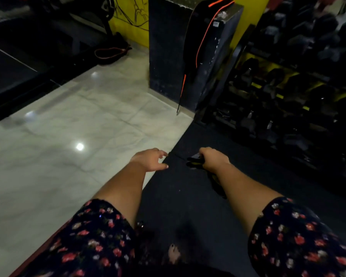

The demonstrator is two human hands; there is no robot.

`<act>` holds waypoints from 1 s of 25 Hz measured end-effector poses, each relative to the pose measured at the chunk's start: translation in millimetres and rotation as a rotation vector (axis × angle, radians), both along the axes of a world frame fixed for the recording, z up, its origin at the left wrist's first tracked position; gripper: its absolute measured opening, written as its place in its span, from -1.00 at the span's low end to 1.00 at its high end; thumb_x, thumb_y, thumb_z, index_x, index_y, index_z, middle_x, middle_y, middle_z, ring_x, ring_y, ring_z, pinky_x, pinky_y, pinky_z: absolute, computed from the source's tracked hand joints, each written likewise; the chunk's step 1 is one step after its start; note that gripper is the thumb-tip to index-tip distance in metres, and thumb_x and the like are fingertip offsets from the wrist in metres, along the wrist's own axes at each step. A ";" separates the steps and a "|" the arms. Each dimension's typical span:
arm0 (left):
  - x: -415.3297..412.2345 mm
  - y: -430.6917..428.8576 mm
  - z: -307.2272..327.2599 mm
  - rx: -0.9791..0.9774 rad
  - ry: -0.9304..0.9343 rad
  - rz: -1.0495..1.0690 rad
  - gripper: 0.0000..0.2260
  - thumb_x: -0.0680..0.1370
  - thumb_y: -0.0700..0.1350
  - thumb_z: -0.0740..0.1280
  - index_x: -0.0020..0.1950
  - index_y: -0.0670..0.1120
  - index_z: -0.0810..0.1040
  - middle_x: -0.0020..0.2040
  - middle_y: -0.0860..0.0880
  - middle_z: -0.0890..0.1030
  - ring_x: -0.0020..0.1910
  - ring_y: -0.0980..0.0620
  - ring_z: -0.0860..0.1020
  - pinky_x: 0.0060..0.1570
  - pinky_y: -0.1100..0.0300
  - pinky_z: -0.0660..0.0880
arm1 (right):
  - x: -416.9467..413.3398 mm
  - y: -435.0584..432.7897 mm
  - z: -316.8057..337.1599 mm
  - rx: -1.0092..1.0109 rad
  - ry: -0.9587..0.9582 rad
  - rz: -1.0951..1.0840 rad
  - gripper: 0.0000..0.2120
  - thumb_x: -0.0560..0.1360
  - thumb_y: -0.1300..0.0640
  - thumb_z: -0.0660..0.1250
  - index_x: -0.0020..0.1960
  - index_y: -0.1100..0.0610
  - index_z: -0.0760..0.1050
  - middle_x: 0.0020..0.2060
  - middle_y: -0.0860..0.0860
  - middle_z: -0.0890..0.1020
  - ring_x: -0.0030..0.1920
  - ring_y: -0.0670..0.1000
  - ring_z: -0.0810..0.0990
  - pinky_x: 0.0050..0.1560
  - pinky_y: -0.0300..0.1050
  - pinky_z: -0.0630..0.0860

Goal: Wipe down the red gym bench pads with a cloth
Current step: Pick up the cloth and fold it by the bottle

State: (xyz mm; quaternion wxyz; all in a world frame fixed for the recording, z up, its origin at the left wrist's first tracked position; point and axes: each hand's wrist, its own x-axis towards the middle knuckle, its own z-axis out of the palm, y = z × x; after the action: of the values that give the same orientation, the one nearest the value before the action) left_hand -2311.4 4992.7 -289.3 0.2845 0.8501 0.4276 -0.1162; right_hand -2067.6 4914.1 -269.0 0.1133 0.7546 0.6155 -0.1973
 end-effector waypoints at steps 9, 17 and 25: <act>22.5 127.4 1.9 0.118 -0.003 0.063 -0.54 0.54 0.18 0.30 0.42 0.13 0.39 0.32 0.08 0.50 0.24 0.04 0.49 0.15 0.15 0.44 | 18.2 128.5 -9.2 0.165 -0.072 0.162 -0.68 0.49 0.31 0.22 0.17 0.01 0.40 0.16 0.05 0.52 0.14 0.16 0.44 -0.02 0.07 0.43; -11.1 304.2 18.2 0.155 0.004 0.191 -0.52 0.54 0.19 0.29 0.45 0.13 0.37 0.33 0.07 0.49 0.28 0.01 0.47 0.21 0.11 0.43 | -3.8 338.2 5.3 0.327 -0.223 0.550 -0.71 0.56 0.21 0.22 0.27 0.11 0.45 0.18 0.08 0.42 0.21 0.16 0.37 0.10 0.05 0.37; -104.6 402.5 40.5 0.253 0.097 0.431 -0.52 0.55 0.19 0.27 0.45 0.12 0.36 0.34 0.06 0.48 0.29 0.01 0.47 0.17 0.08 0.44 | -106.4 489.2 22.4 0.341 -0.119 0.793 -0.68 0.54 0.12 0.25 0.27 0.14 0.40 0.18 0.09 0.45 0.20 0.16 0.42 0.10 0.02 0.38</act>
State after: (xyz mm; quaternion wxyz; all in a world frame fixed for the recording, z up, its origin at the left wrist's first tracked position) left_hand -2416.0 5395.2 -248.8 0.1731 0.7616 0.6232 -0.0392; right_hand -2173.9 5403.3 -246.6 0.0893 0.4778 0.8738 0.0099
